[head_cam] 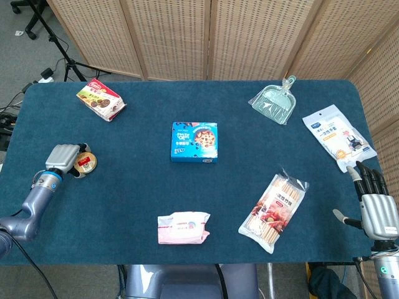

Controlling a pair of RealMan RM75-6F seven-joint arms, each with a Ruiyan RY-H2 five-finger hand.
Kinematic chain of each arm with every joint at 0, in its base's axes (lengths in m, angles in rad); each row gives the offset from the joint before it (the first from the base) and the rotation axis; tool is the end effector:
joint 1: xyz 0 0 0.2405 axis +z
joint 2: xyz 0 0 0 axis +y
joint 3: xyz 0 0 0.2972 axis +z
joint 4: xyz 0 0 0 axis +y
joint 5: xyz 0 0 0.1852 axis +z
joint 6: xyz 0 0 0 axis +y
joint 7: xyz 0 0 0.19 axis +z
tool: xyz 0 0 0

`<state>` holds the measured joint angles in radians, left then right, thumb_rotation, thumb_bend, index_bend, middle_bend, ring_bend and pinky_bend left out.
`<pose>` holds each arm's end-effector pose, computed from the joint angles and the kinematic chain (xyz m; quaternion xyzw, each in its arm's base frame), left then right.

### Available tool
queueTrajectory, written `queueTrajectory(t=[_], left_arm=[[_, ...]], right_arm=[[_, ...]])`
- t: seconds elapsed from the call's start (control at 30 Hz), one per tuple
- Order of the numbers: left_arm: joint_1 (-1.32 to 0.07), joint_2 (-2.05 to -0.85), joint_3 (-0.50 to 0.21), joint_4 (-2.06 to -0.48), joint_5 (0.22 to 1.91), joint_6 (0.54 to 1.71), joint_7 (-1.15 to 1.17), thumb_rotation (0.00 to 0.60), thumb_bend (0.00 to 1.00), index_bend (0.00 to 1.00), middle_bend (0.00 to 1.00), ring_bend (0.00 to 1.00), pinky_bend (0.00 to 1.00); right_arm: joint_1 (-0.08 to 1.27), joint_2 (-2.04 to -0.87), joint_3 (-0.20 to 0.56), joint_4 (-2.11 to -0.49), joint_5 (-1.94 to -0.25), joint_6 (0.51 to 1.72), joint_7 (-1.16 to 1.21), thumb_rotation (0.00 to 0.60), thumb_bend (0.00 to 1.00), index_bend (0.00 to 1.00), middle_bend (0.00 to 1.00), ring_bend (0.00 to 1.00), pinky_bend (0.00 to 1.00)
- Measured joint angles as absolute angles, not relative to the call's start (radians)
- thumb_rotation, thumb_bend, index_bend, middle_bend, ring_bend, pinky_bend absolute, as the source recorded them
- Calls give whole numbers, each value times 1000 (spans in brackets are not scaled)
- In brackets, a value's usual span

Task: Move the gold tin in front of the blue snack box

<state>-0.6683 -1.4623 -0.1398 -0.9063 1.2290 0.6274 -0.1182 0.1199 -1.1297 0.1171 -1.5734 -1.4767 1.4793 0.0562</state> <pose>-0.3517 0.4535 0.0730 -0.6903 -0.4513 -0.2218 0.5202 -0.3331 -0.2524 0.2127 0.5737 -0.3737 0.4254 0.5918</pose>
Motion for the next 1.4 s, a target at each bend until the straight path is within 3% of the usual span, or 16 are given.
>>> queueTrajectory(t=[0.27, 0.47, 0.6, 0.8, 0.97, 1.1, 1.4], left_arm=[[-659, -1410, -159, -1044, 1240, 709, -108, 600, 206, 537, 469, 428, 586], [-668, -1351, -184, -1310, 1317, 847, -42, 600, 197, 540, 469, 428, 586], [-697, -1350, -208, -1513, 1352, 919, 115, 600, 196, 544, 469, 428, 585], [-780, -1439, -239, -1638, 1295, 935, 420, 600, 230, 545, 469, 427, 586], [-864, -1573, -254, -1644, 1152, 927, 623, 600, 232, 547, 469, 426, 586], [-935, -1699, -261, -1553, 1032, 915, 724, 600, 231, 547, 469, 425, 586], [-1025, -1868, -265, -1339, 898, 891, 757, 600, 237, 547, 469, 425, 586]], right_arm=[[119, -1126, 118, -1575, -1471, 1476, 66, 600, 0, 0, 0, 0, 0], [120, -1122, 123, -1575, -1466, 1478, 78, 600, 0, 0, 0, 0, 0], [120, -1118, 126, -1570, -1461, 1475, 97, 600, 0, 0, 0, 0, 0], [119, -1110, 127, -1565, -1459, 1472, 125, 600, 0, 0, 0, 0, 0], [118, -1106, 128, -1560, -1455, 1469, 141, 600, 0, 0, 0, 0, 0], [121, -1105, 132, -1549, -1443, 1458, 159, 600, 0, 0, 0, 0, 0], [126, -1106, 137, -1535, -1424, 1441, 169, 600, 0, 0, 0, 0, 0]])
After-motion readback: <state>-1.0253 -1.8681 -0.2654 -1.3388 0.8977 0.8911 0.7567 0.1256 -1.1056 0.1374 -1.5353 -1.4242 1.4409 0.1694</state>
